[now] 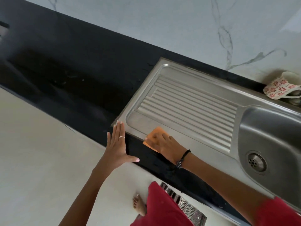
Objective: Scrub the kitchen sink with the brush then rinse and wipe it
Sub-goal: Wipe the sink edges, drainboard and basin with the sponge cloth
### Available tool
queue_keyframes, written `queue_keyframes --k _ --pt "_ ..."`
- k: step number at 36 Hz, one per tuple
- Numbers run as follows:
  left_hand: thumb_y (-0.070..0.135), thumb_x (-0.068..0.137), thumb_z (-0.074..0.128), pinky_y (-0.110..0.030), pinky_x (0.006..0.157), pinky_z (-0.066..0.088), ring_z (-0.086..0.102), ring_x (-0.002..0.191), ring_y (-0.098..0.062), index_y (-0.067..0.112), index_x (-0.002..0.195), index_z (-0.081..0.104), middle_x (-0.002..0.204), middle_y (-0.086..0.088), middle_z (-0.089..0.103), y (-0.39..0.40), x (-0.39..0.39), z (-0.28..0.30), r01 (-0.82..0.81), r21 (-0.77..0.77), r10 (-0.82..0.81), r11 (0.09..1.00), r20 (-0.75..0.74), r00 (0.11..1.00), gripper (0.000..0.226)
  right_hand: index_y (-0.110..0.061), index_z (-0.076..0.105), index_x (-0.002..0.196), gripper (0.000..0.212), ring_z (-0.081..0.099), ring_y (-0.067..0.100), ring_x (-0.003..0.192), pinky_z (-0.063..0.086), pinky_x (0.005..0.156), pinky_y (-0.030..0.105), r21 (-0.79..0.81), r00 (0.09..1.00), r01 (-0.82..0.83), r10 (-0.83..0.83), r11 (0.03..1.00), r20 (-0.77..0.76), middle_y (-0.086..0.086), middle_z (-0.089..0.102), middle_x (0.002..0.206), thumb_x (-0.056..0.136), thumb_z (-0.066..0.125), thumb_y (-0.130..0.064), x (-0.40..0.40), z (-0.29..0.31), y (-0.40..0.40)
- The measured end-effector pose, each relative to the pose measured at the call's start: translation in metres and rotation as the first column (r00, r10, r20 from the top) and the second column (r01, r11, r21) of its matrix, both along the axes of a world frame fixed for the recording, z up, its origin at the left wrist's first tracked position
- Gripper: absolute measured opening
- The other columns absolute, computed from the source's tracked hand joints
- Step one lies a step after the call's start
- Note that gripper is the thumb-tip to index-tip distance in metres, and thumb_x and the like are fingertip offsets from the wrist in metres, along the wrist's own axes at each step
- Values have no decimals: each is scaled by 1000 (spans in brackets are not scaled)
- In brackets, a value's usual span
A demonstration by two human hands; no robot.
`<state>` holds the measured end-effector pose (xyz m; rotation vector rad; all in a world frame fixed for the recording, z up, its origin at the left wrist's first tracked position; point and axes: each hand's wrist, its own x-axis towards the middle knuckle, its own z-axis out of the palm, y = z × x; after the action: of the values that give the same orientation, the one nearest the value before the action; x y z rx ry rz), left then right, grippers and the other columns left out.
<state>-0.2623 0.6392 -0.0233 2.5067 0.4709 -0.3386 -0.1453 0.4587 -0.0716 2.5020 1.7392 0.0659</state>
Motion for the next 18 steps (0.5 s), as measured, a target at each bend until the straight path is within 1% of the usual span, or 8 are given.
queue_keyframes --k 3,6,8,9,12,14,15,18 --pt "43 63 81 -36 107 -20 -36 128 -11 10 137 -33 137 5 -41 18 0 2 -12 3 12 1000 -5 1000 140 -22 34 132 70 62 27 73 51 47 29 24 991 2 2 1000 -133 18 53 106 68 44 5 2 6 13" --pt "42 63 82 -35 107 -20 -36 128 -12 12 133 -35 142 1 -39 31 2 3 2 24 -2 1000 -16 1000 139 -35 23 137 87 56 30 97 55 68 35 81 943 -16 42 997 -331 15 49 122 69 55 10 7 6 25" --pt "42 63 82 -35 107 -19 -35 129 -13 13 131 -35 143 0 -39 39 5 4 18 32 -17 999 -25 1000 139 -42 25 129 68 48 33 117 48 93 42 103 909 -20 61 995 -413 15 43 134 82 49 1 11 10 27" --pt "43 62 82 -35 107 -19 -35 129 -14 14 131 -36 142 1 -39 42 6 4 28 37 -27 999 -32 999 139 -39 29 127 57 49 33 117 48 95 41 115 914 -26 70 993 -399 16 46 133 84 45 -6 11 10 25" --pt "46 62 81 -33 106 -21 -37 129 -14 14 130 -37 142 1 -41 52 11 5 53 44 -51 998 -57 997 140 -26 44 126 47 63 29 97 58 70 34 170 925 -58 117 984 -362 15 59 117 80 38 -20 15 5 20" --pt "49 62 79 -33 105 -21 -38 128 -15 12 131 -37 140 1 -42 57 15 5 81 68 -75 994 -93 993 140 -25 48 126 36 58 28 106 52 86 39 112 908 -37 80 993 -411 10 56 123 91 42 -27 15 10 26" --pt "52 63 78 -34 105 -21 -39 128 -15 12 132 -37 139 0 -43 60 18 6 100 84 -90 991 -118 989 140 -29 48 125 33 55 25 109 47 93 38 101 943 -86 114 991 -313 4 53 124 94 45 -40 14 15 32" --pt "59 61 75 -34 104 -23 -41 126 -18 16 128 -40 135 0 -47 66 26 7 153 106 -133 983 -176 975 140 -30 49 125 36 50 21 113 40 98 34 135 873 33 37 990 -486 -1 50 125 95 35 -45 12 12 44"
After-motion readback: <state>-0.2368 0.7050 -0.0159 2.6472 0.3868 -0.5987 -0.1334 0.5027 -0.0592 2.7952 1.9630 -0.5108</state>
